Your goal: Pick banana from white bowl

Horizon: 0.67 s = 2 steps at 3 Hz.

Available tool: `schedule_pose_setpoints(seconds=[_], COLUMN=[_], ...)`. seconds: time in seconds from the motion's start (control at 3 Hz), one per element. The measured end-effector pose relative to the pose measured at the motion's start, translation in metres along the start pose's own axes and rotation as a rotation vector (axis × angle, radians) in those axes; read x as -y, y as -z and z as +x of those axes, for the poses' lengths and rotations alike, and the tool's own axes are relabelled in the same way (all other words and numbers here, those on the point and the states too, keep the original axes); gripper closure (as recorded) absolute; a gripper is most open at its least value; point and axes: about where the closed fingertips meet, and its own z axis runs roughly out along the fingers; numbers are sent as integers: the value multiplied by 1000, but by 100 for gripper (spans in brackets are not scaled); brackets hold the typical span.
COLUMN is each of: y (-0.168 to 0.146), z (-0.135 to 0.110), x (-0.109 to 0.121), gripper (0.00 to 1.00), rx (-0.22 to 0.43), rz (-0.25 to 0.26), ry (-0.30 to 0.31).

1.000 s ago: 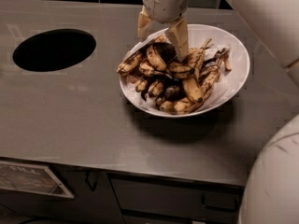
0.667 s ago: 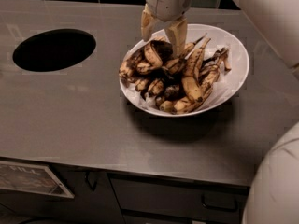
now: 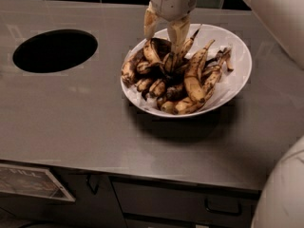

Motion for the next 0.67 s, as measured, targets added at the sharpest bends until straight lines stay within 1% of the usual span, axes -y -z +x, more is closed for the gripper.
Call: schedule_pose_setpoints(seconds=[0.33,0.67], y=[2,2], z=[-1,-1], x=[-3,-3], gripper=[37,22], rx=[-6,-7], rz=[-2,-2], ry=[-2,-2])
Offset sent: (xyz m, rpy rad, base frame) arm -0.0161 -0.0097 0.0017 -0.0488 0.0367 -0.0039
